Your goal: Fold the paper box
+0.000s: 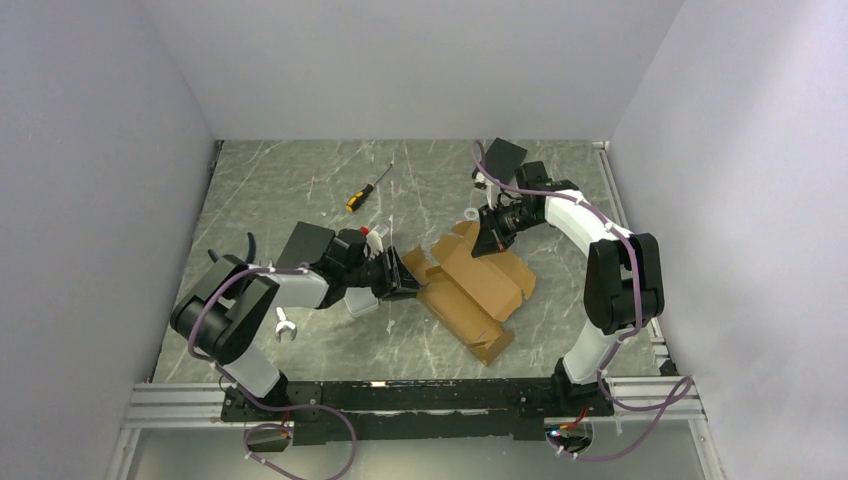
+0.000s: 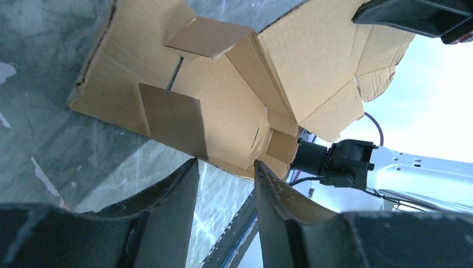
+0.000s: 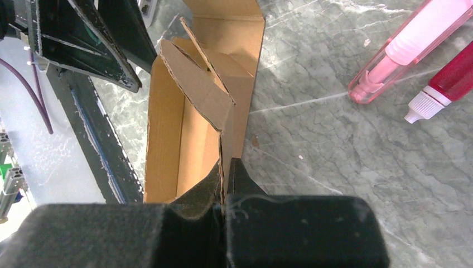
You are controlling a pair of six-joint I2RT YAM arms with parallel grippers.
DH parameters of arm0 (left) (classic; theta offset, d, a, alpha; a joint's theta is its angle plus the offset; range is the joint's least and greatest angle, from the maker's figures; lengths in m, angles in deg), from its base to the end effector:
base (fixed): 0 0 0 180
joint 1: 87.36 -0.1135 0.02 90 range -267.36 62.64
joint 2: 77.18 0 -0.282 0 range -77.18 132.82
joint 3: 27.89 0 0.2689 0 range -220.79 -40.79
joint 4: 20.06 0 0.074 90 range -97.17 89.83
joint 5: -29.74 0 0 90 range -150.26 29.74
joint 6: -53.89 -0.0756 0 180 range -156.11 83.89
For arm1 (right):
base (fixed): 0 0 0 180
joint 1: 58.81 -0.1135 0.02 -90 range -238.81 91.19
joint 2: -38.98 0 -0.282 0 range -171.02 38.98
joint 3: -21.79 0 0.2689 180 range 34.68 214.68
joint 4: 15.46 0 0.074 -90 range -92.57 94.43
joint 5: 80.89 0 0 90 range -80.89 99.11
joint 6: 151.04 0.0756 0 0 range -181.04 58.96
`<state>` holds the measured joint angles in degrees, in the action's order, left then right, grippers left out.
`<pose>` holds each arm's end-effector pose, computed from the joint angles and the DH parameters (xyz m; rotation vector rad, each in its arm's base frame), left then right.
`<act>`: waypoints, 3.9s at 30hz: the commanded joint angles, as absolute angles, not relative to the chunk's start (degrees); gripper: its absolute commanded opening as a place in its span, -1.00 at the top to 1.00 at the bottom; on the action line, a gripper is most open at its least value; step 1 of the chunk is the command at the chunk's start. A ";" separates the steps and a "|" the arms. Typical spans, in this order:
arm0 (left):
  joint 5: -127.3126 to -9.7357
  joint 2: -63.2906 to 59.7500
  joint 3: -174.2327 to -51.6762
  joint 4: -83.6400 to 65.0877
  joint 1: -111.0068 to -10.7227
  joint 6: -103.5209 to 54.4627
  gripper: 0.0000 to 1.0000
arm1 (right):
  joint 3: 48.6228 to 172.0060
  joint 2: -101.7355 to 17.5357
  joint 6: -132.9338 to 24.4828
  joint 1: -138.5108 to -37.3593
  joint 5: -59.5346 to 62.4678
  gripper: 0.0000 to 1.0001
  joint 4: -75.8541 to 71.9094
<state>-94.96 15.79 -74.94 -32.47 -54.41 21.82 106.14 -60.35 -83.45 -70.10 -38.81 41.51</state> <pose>0.2579 -0.2184 0.1268 -0.1280 2.4743 -1.4709 0.3461 0.1263 0.2037 -0.9108 2.3866 1.0878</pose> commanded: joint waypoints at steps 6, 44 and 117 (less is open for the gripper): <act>-95.66 10.18 -73.20 -30.12 -54.93 20.83 0.03 | 105.18 -58.94 -83.63 -70.56 -36.97 1.00 38.35; -88.67 13.62 -93.07 -4.93 -62.50 -12.09 -0.13 | 105.26 -58.57 -83.52 -71.02 -36.36 1.00 37.96; -100.61 7.21 -81.13 -16.40 -58.89 -3.57 1.00 | 104.99 -59.10 -81.25 -71.64 -34.78 1.00 35.75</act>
